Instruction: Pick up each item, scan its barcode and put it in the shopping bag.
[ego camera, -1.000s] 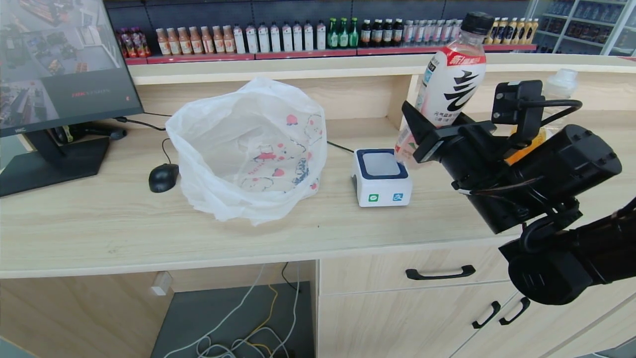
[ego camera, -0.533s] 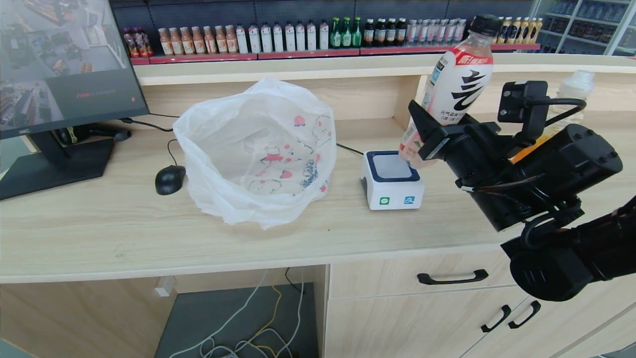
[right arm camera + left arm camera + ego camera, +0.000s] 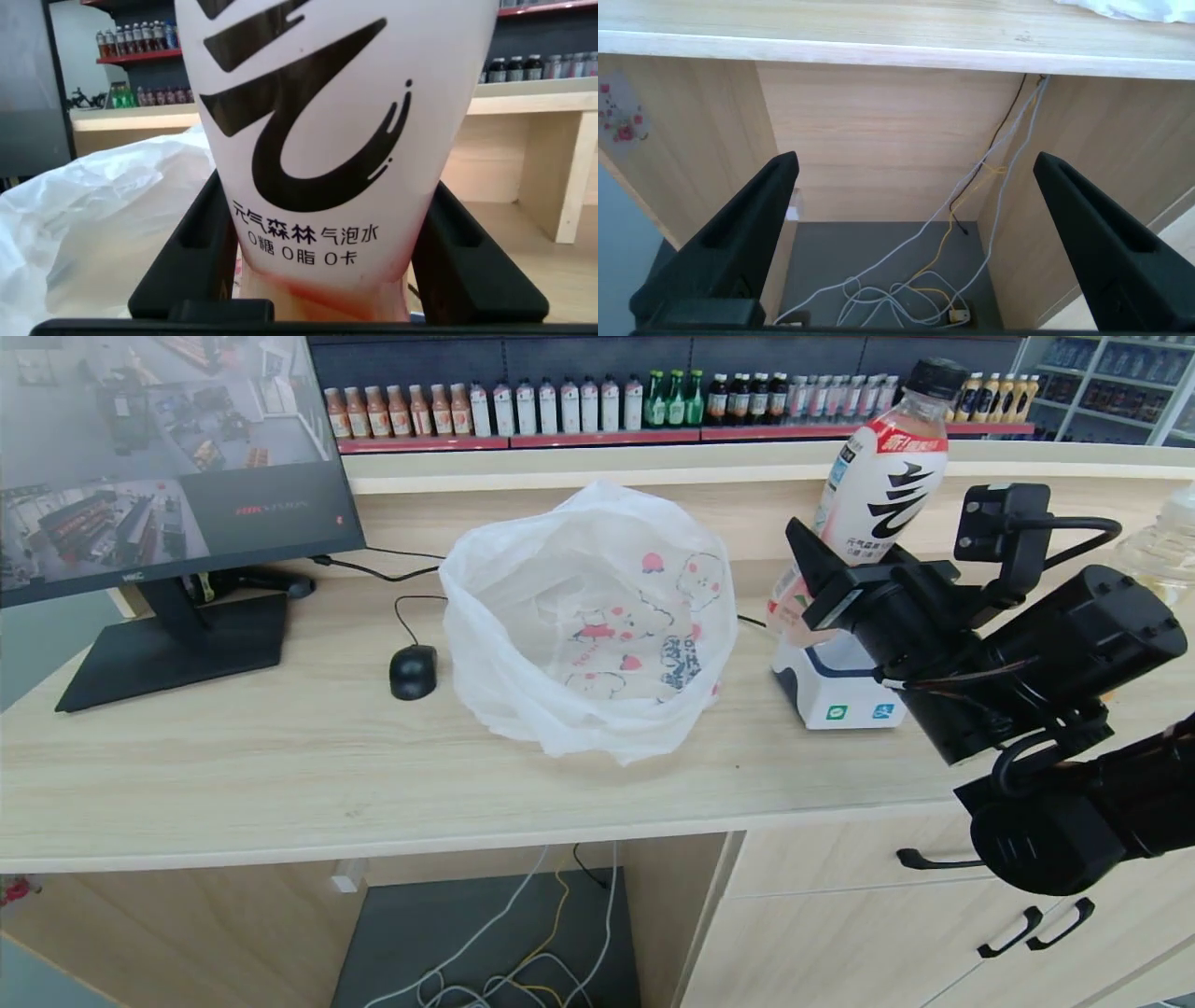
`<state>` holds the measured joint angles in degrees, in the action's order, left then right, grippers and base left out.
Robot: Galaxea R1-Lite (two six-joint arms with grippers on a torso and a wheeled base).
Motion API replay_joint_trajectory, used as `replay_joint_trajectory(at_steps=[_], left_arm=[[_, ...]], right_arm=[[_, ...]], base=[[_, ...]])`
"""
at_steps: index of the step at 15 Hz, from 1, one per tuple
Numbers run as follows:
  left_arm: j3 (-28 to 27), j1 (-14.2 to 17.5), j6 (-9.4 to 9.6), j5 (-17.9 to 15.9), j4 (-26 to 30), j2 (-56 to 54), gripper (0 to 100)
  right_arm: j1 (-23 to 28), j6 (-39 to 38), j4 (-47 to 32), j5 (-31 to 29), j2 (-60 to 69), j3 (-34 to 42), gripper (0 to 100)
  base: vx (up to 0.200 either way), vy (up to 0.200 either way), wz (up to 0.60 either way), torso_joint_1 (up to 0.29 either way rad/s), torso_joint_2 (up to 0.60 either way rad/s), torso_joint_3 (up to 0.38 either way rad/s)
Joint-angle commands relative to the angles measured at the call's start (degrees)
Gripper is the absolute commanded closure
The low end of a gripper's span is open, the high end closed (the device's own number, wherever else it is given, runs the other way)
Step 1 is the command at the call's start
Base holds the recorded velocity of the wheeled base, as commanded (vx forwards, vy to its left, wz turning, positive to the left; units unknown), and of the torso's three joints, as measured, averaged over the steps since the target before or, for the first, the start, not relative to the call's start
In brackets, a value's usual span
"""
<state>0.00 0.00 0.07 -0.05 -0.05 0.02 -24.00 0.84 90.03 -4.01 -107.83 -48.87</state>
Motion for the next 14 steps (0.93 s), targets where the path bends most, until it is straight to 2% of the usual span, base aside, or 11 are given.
replay_joint_trajectory(at_steps=[1, 4, 9, 14], left_arm=[[0.0, 0.0, 0.01, 0.05, -0.04, -0.02, 0], [0.0, -0.09, 0.01, 0.05, -0.04, -0.02, 0], [0.0, -0.09, 0.19, -0.04, -0.04, -0.02, 0], [0.0, -0.09, 0.19, -0.04, -0.04, -0.02, 0]], right_arm=[[0.01, 0.04, -0.03, 0.06, 0.16, 0.18, 100], [0.01, 0.04, -0.03, 0.06, -0.19, 0.09, 100], [-0.17, 0.04, -0.03, 0.14, -0.72, 0.0, 100], [-3.59, 1.27, -0.03, 0.23, -0.81, 0.36, 100]], base=[[0.0, 0.2, 0.0, 0.007, 0.0, -0.002], [0.0, 0.2, 0.0, 0.007, 0.0, 0.001], [0.0, 0.0, 0.0, 0.0, 0.0, 0.0], [0.0, 0.0, 0.0, 0.0, 0.0, 0.0]])
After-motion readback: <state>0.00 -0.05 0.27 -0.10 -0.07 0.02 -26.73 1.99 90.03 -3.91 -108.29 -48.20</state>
